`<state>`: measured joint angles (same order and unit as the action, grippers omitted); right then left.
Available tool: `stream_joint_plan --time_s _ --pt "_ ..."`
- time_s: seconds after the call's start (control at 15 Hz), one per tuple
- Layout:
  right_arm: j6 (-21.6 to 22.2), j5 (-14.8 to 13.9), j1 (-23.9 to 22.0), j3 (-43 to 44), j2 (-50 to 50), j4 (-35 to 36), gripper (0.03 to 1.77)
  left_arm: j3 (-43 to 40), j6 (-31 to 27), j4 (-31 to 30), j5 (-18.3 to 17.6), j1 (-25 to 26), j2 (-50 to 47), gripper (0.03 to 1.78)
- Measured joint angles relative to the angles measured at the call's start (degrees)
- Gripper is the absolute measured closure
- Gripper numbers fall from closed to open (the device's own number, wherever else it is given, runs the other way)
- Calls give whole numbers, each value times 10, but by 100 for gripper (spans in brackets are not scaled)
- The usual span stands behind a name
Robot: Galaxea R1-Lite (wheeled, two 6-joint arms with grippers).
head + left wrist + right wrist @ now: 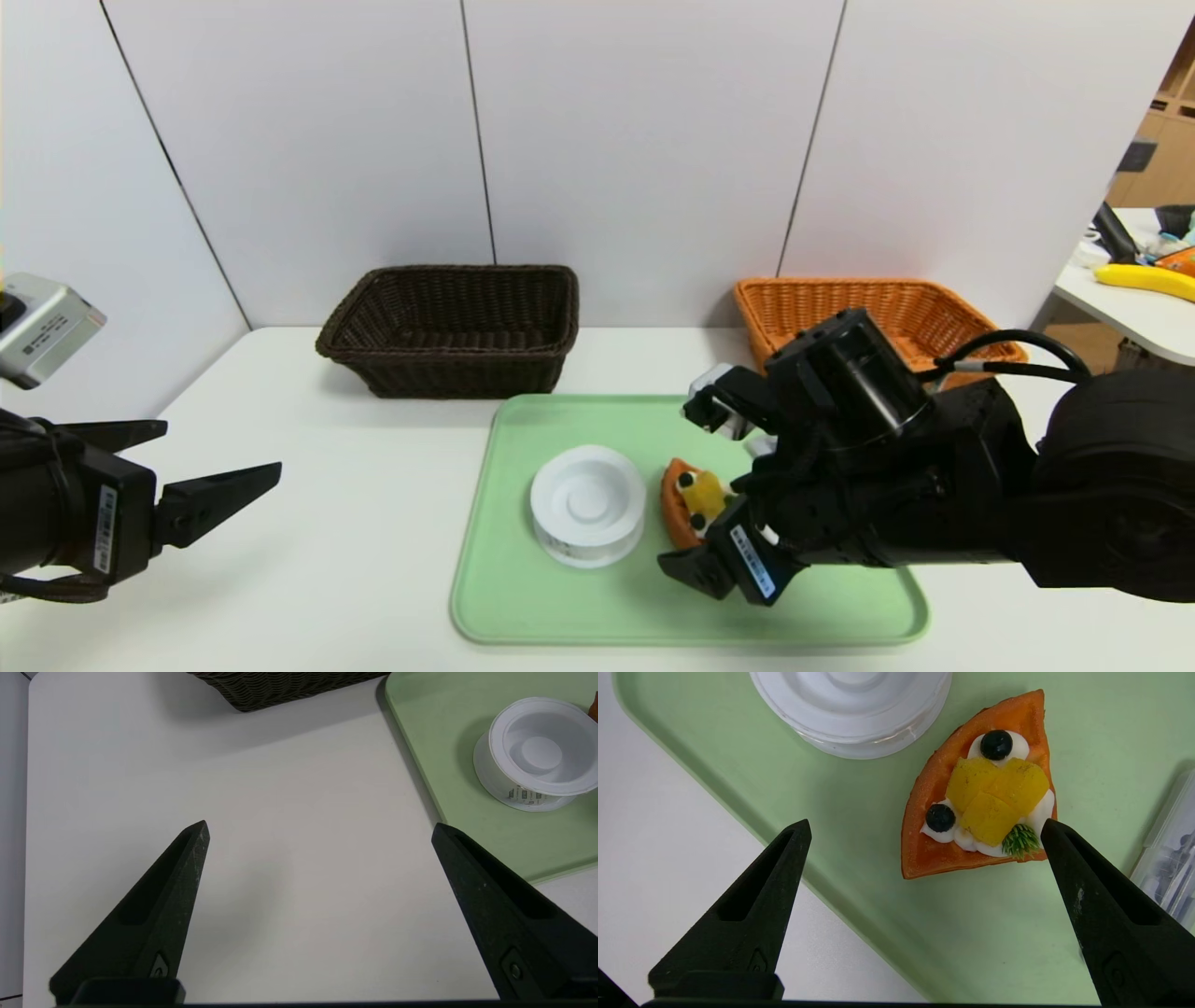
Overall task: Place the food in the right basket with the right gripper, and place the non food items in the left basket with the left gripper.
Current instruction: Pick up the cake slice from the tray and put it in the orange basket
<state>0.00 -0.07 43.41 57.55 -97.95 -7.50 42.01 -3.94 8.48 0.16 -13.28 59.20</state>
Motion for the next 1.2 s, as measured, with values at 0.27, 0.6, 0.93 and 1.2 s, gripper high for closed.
stream_joint_plan --time_s 0.27,0.6,0.93,1.2 --pt "1 -4 -3 1 -11 0 10 -5 -1 0 0 -1 -1 12" --pt "1 -8 -21 10 -19 1 10 -8 -1 0 0 -8 -3 12" --pt "1 -8 -33 14 -39 1 10 -9 -1 0 0 -16 -3 12" --pt "-2 -23 -30 29 -50 -1 10 -10 -1 1 0 -21 -7 12"
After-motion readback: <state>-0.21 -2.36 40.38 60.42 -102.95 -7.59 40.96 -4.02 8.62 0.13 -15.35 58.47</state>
